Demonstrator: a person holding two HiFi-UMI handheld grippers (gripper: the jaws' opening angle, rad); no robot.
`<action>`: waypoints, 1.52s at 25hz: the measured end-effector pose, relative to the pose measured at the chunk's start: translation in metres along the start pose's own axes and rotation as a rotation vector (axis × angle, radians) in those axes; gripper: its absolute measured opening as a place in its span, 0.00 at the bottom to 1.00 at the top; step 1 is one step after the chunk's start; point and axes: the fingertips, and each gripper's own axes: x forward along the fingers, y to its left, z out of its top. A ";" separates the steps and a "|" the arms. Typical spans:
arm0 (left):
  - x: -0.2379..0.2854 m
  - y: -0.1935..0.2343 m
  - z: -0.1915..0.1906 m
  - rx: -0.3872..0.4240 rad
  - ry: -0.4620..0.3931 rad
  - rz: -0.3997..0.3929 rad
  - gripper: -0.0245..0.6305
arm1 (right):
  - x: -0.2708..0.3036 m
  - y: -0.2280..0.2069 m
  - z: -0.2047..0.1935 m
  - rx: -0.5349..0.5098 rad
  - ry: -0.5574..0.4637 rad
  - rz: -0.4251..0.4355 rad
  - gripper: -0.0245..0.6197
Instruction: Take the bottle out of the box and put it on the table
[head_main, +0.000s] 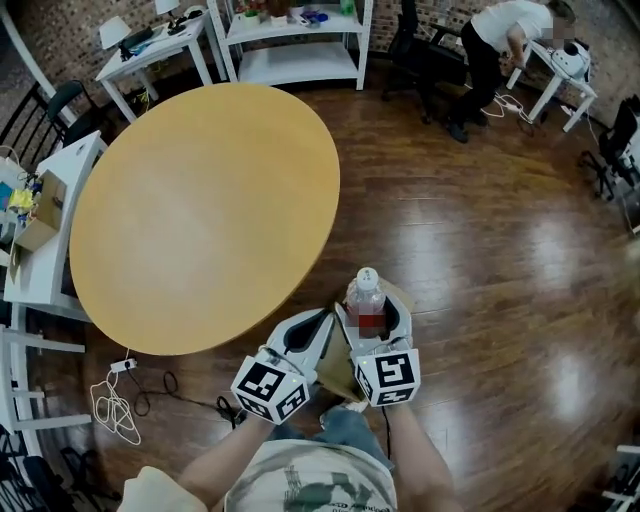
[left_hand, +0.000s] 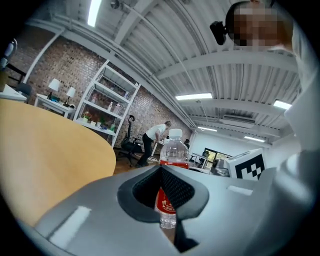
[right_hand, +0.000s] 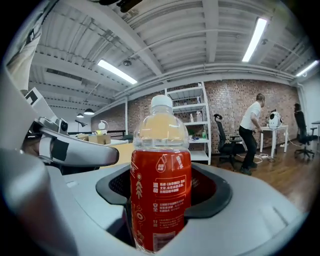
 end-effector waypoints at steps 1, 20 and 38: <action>-0.005 0.001 0.005 0.007 -0.012 0.006 0.04 | 0.000 0.007 0.006 -0.008 -0.014 0.005 0.50; -0.150 0.140 0.058 0.004 -0.155 0.185 0.04 | 0.088 0.184 0.060 -0.076 -0.091 0.130 0.51; -0.260 0.267 0.077 -0.030 -0.177 0.291 0.04 | 0.211 0.339 0.050 -0.119 -0.039 0.243 0.51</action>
